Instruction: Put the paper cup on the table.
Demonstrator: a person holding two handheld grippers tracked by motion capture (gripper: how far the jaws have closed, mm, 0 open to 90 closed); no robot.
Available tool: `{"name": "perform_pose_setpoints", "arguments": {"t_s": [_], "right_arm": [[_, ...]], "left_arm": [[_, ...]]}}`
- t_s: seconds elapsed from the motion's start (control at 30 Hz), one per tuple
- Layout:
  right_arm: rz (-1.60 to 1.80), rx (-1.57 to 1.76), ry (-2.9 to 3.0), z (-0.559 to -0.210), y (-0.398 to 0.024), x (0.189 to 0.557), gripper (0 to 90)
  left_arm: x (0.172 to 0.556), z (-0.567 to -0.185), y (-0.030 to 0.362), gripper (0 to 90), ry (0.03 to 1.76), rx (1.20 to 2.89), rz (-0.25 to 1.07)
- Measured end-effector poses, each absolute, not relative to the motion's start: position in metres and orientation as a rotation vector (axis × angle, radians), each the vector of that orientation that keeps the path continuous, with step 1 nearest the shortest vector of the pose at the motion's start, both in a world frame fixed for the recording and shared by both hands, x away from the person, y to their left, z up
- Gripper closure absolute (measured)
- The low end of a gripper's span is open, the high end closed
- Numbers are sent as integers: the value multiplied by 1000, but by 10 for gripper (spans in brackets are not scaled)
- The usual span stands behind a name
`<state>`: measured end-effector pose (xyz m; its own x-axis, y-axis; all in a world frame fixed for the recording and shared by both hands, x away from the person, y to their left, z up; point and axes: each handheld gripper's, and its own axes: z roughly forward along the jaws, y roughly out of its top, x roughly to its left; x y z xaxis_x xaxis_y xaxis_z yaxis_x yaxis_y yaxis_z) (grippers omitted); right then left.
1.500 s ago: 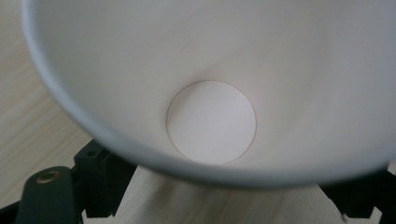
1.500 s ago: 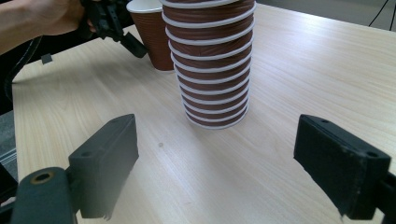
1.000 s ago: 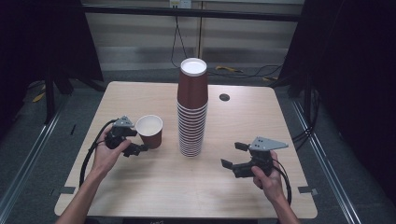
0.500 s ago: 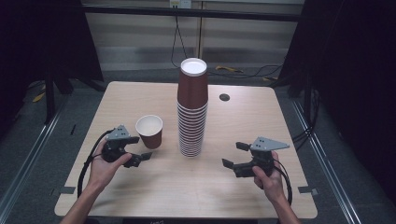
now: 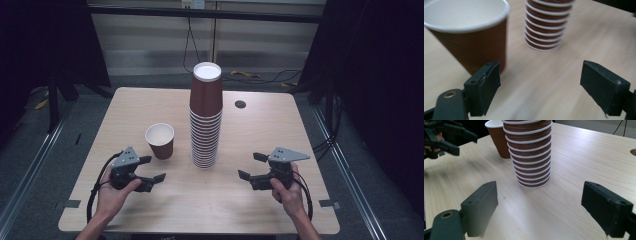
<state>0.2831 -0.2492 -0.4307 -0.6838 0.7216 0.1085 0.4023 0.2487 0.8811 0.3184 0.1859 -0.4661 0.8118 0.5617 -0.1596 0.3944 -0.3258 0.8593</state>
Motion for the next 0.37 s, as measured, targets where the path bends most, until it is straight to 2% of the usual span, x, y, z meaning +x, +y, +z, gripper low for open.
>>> {"name": "perform_pose_setpoints", "arguments": {"t_s": [0.1,0.17,0.37], "right_arm": [[1409,1036,2210,-431,-249,283,139],[1408,1039,2211,-432,-250,283,139],[1396,1058,2204,-436,-251,284,139]], "left_arm": [[313,-470,186,162,701,1987,206],[313,-472,189,162,728,1940,178],[311,-478,189,161,767,1929,218]]}}
